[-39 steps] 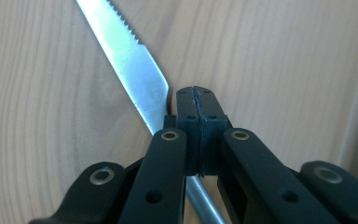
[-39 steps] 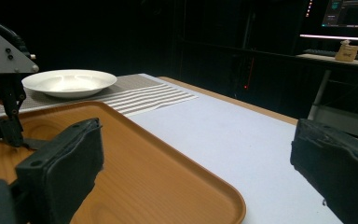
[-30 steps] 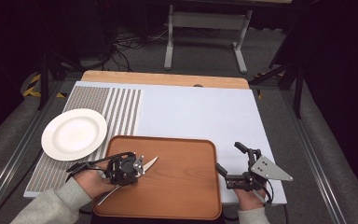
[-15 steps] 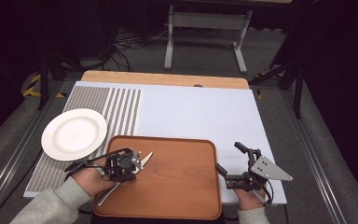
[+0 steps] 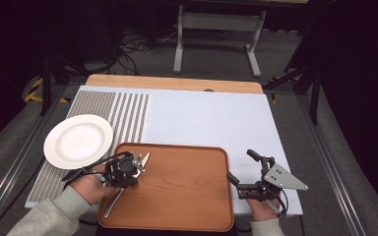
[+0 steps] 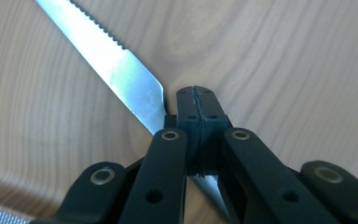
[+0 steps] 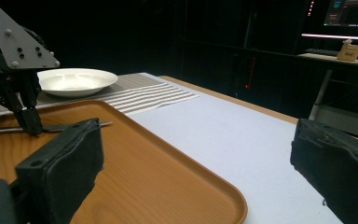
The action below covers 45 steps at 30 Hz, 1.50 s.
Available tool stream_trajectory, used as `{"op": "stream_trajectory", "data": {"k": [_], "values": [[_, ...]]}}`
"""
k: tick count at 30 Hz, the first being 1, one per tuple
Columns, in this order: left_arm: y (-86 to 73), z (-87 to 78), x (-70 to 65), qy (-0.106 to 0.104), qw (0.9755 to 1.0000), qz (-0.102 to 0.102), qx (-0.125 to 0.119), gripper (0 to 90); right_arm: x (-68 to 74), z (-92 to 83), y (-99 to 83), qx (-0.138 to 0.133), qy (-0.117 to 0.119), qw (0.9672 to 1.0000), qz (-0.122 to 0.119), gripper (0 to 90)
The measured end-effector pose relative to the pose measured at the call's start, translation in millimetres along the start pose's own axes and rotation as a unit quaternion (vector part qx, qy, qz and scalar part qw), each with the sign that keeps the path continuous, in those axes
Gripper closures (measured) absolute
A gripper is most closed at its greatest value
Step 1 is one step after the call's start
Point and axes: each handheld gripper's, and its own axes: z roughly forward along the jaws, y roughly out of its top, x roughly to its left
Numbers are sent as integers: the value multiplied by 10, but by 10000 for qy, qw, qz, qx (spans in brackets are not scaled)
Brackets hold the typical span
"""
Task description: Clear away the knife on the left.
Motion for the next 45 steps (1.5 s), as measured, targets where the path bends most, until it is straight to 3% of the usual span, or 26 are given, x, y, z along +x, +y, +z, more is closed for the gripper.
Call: {"op": "stream_trajectory", "data": {"k": [12,30,45], "values": [[-86,-21,67,113,9997,-228,15,898,-3,10,8,-22,18,10000,14,30],[-209,-48,177,95,9982,-588,-3,898,-7,33,9,-8,32,10000,20,30],[-272,-65,216,115,9971,-746,4,898,-4,56,9,3,63,10000,15,30]]}}
